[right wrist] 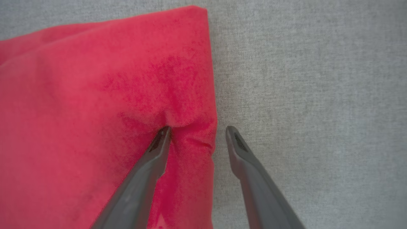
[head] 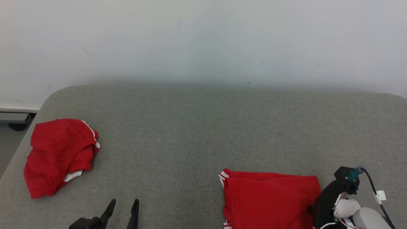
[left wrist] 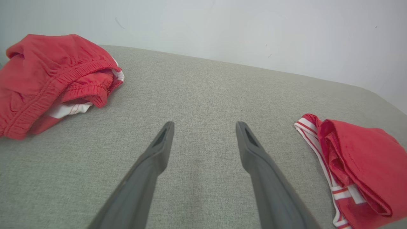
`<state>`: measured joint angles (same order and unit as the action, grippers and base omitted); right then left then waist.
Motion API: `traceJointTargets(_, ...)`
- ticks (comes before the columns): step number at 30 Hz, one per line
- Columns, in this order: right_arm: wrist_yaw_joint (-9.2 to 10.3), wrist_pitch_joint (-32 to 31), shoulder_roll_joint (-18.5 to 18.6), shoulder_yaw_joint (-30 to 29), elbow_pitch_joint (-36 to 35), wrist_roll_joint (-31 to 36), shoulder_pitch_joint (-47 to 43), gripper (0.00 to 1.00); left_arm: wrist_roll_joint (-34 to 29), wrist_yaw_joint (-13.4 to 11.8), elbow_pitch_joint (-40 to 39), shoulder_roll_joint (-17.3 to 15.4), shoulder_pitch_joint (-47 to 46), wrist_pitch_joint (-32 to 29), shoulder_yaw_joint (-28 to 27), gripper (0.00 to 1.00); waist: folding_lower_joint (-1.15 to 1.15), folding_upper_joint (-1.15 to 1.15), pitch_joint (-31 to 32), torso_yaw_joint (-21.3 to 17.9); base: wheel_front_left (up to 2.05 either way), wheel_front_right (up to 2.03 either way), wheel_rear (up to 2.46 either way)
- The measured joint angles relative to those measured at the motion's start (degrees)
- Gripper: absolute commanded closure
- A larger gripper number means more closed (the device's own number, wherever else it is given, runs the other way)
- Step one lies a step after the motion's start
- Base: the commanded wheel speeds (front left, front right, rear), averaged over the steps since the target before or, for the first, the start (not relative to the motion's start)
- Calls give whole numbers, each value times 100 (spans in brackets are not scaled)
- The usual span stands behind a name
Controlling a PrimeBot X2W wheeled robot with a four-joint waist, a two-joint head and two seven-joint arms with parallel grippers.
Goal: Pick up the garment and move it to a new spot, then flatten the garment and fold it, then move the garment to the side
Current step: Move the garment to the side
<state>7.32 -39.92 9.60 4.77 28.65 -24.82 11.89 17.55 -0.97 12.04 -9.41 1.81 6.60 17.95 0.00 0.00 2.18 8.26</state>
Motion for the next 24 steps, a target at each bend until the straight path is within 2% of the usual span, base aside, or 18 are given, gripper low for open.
traceJointTargets(1,0,-11,-33,-40,62,-1,36,60,-5,0,-9,-4,-1,0,1,0,0,0,-13,18,0,0,0)
traceJointTargets(2,0,-45,-64,-60,92,-2,61,60,-13,0,-18,-8,-1,0,3,0,0,0,-25,35,0,0,0)
traceJointTargets(3,0,-47,-100,-66,122,-11,77,76,-31,-1,-24,-9,-1,1,-1,0,0,0,-36,49,0,0,0)
traceJointTargets(4,0,-48,-131,-68,149,-11,96,100,-59,-1,-30,-14,-1,1,-2,0,0,0,-44,59,0,0,0)
traceJointTargets(15,-1,219,-82,-417,478,96,677,100,-148,-53,-137,-102,-109,49,-40,0,0,0,-25,12,0,0,0)
traceJointTargets(22,0,494,354,-955,745,280,1028,100,-149,-53,-174,-132,-112,49,-41,0,0,0,0,-20,0,0,0)
traceJointTargets(24,0,625,575,-1177,882,468,1122,100,-165,-44,-200,-144,-112,43,-2,0,0,0,-9,-11,0,0,0)
